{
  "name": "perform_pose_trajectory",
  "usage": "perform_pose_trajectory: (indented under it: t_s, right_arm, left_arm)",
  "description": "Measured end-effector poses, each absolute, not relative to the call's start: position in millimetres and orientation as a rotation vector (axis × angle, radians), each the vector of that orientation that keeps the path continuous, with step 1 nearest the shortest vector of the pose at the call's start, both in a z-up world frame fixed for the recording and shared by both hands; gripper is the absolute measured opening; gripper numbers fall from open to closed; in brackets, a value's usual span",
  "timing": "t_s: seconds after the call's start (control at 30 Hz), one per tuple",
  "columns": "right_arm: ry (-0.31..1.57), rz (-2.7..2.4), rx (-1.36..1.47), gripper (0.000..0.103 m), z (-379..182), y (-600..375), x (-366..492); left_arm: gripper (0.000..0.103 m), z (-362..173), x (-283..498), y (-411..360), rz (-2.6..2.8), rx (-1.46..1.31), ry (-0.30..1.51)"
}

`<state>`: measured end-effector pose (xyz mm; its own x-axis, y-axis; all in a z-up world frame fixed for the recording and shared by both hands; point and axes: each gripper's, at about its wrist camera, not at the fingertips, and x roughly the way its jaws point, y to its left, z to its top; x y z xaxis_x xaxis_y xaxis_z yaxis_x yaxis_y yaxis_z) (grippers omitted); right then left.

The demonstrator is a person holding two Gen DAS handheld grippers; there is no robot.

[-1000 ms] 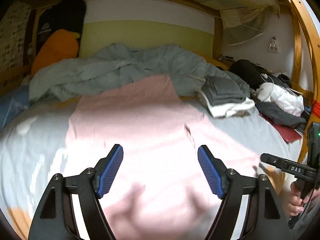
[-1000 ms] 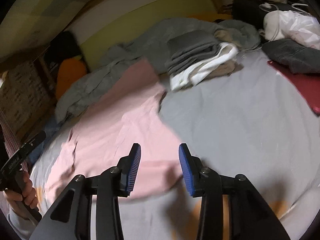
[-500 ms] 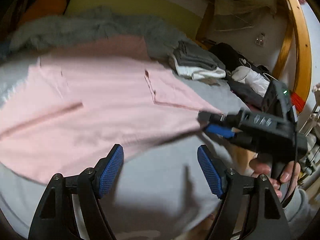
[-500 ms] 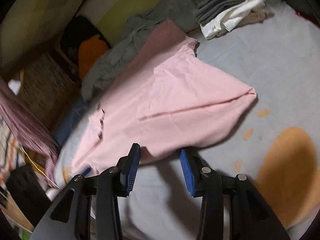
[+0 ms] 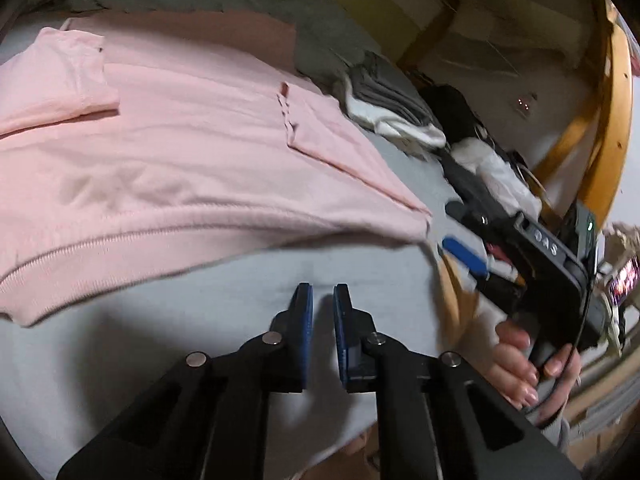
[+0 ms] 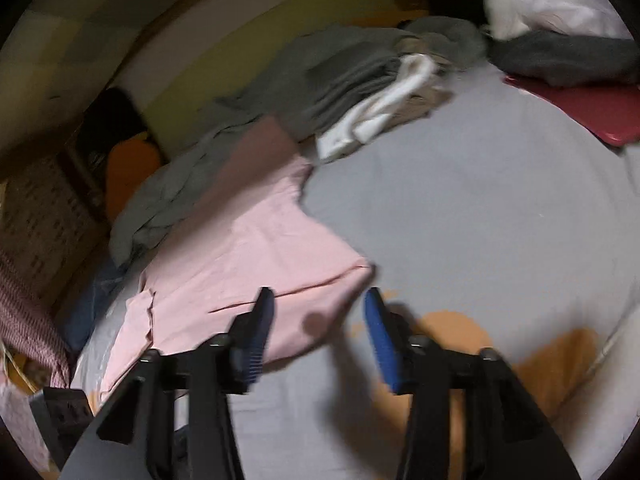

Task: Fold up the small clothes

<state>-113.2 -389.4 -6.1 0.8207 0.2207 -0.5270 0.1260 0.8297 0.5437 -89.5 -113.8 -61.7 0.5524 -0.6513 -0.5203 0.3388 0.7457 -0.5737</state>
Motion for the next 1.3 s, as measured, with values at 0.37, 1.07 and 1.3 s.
perform_pose_trajectory:
  t_s: [0.37, 1.07, 1.3]
  right_arm:
    - [0.726, 0.505, 0.820, 0.057, -37, -367, -71]
    - [0.713, 0.451, 0.588, 0.065, -19, -345, -113]
    - [0.780, 0.393, 0.449, 0.059, -28, -318, -95]
  left_arm:
    - [0.022, -39, -119, -119, -0.541, -0.239, 0.671]
    - [0.058, -61, -136, 8, -0.265, -0.563, 0.721]
    - [0.011, -50, -121, -21, -0.167, -0.276, 0.662]
